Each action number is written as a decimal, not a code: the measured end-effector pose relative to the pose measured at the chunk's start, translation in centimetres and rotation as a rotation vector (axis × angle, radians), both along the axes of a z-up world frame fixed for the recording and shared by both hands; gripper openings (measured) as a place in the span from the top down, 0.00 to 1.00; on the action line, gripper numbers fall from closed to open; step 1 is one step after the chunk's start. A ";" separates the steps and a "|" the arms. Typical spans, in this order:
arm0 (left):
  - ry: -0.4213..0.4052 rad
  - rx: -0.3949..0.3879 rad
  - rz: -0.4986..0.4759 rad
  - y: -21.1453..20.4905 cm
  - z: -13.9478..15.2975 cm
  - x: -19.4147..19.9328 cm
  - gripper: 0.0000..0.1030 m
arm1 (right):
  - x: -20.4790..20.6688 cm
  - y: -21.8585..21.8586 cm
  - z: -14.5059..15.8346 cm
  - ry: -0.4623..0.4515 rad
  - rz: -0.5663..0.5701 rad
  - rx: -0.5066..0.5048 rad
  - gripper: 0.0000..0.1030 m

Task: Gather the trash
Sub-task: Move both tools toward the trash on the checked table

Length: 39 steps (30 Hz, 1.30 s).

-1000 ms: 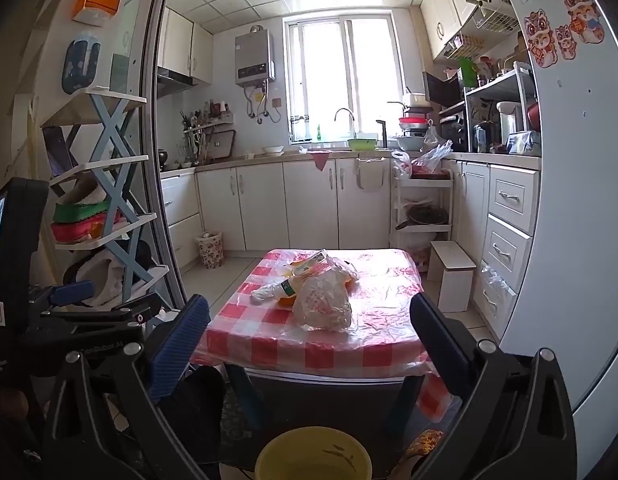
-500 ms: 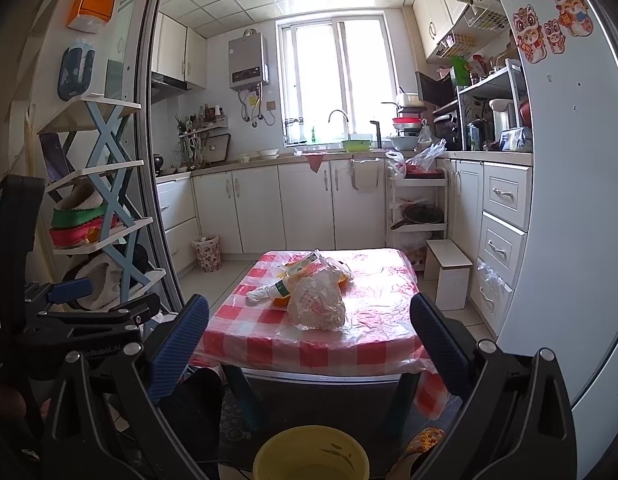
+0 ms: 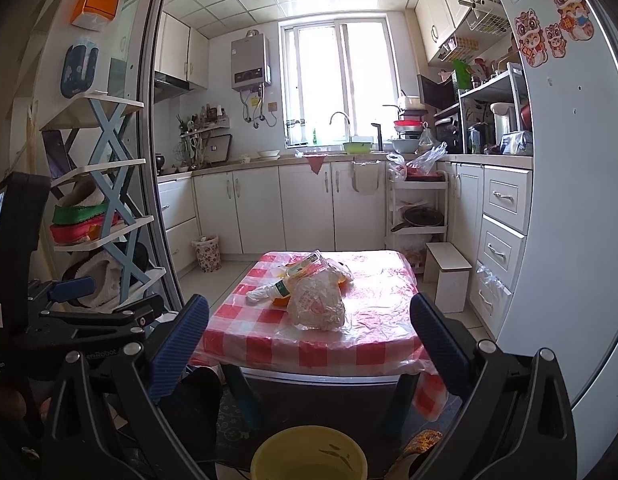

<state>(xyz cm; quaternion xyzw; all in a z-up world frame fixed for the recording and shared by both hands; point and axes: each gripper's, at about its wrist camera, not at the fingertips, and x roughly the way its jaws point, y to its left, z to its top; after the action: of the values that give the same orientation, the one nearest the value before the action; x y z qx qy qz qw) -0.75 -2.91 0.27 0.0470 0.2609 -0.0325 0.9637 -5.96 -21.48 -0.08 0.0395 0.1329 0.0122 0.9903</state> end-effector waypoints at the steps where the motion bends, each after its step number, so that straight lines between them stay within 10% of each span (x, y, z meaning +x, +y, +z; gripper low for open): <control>1: 0.006 0.001 0.001 0.2 -0.1 0.2 0.07 | 0.0 0.0 0.0 -0.001 0.001 -0.001 0.06; 39: 0.247 -0.003 0.078 2.6 -6.4 5.9 0.07 | 5.1 1.7 -4.2 0.203 0.070 -0.040 0.06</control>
<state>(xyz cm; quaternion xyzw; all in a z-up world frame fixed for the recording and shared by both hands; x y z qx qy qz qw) 5.16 -0.33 -6.09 0.0307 0.3792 -0.0009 0.9248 -0.84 -19.83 -4.29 0.0163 0.2339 0.0399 0.9713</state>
